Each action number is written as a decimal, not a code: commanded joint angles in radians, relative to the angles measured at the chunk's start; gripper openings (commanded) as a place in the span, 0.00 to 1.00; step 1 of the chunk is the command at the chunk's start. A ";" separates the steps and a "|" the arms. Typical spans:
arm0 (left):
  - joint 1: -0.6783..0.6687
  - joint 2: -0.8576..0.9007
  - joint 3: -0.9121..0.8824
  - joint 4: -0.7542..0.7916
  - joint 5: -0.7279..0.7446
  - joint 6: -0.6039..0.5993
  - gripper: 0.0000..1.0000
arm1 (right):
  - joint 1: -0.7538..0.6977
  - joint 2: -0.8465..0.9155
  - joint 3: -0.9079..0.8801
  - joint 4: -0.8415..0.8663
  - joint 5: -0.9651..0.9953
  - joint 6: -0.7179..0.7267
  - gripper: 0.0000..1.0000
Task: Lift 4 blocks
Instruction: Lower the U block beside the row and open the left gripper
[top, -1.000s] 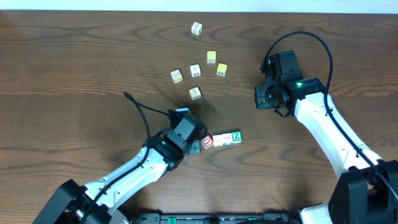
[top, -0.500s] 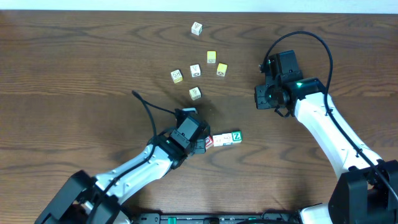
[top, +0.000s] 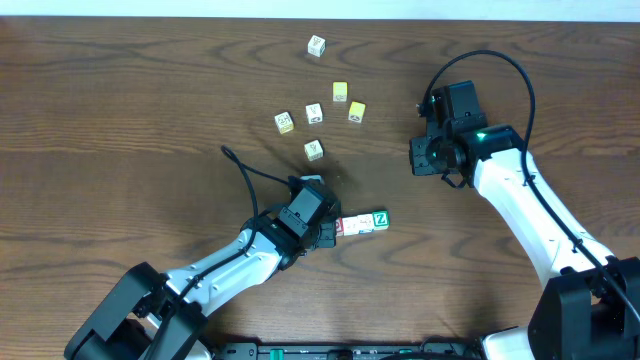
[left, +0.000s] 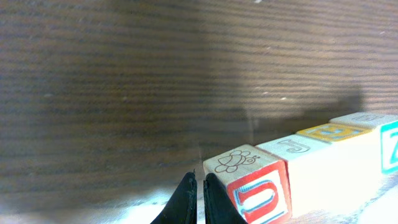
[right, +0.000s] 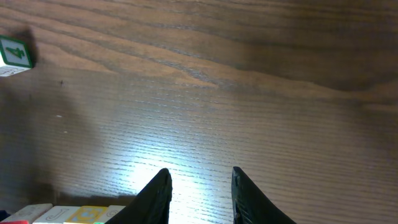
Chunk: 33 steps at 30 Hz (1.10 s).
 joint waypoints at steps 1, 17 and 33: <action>0.000 0.003 0.019 0.010 0.014 0.010 0.07 | 0.006 0.003 -0.007 0.000 0.007 -0.008 0.29; 0.001 0.003 0.019 -0.002 0.002 0.029 0.08 | 0.006 0.003 -0.007 -0.001 0.025 -0.007 0.23; 0.021 0.003 0.019 -0.012 -0.063 0.040 0.08 | 0.006 0.002 -0.004 0.053 -0.092 0.023 0.01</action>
